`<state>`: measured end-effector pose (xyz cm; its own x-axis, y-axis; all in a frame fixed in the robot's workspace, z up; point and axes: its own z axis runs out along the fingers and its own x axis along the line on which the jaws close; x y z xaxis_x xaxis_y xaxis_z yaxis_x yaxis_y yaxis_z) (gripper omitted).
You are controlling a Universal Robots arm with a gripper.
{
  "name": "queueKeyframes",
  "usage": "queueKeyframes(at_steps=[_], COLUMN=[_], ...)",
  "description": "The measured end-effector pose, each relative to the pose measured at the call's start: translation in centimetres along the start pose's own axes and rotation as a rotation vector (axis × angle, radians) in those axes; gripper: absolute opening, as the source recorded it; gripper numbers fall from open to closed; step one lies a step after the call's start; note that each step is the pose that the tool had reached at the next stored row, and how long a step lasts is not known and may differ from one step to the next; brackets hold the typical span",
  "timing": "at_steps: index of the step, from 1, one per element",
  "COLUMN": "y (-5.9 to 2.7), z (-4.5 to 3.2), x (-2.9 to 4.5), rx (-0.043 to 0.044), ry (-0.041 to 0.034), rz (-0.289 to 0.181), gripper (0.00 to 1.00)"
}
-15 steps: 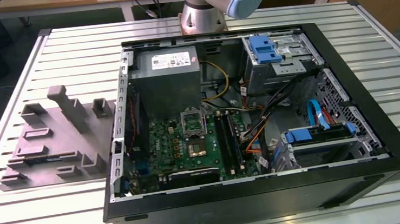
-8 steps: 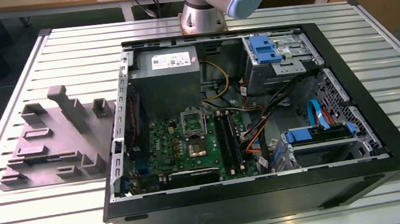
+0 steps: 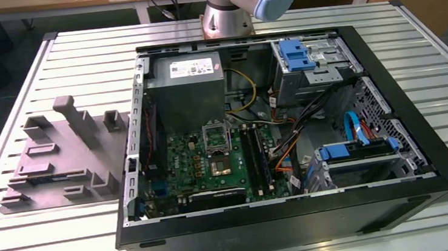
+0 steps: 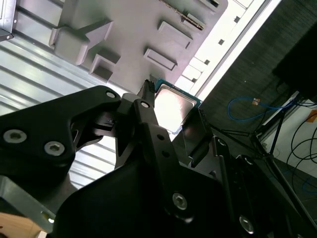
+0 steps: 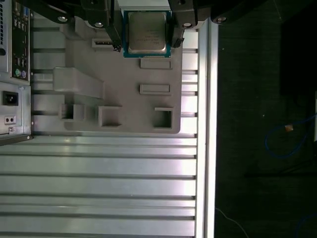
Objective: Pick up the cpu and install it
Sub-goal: 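Pick up the cpu and move it towards the insertion slot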
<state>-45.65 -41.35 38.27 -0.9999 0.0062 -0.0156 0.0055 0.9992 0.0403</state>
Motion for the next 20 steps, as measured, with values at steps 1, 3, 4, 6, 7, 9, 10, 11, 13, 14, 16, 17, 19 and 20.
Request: queueKeyframes(at_steps=[1,3,4,6,7,9,10,11,13,14,16,17,19,20], y=[0.0,0.0,0.01,0.01,0.01,0.0,0.01,0.0,0.01,0.0,0.01,0.0,0.01,0.0], z=[-0.01,-0.06,-0.06,-0.07,-0.08,-0.07,-0.06,-0.06,-0.06,-0.05,-0.07,-0.05,-0.06,-0.06], x=[0.0,0.0,0.0,-0.02,-0.06,-0.07,-0.11,-0.12,-0.14,-0.16,-0.24,-0.28,-0.41,-0.49], rx=[0.0,0.0,0.0001,0.0001,0.0002,0.0001,0.0001,0.0,0.0001,0.0,0.0002,0.0001,0.0001,0.0002], ry=[-0.0001,0.0001,0.0001,0.0002,0.0003,0.0003,0.0001,0.0001,0.0001,0.0,0.0003,0.0001,0.0001,0.0001], rz=[0.0,0.0,0.0,0.0,0.0,0.0,0.0,0.0,0.0,0.0,0.0,0.0,0.0,0.0], gripper=[0.47,0.47,0.47,0.47,0.47,0.47,0.47,0.47,0.47,0.47,0.47,0.47,0.47,0.47])
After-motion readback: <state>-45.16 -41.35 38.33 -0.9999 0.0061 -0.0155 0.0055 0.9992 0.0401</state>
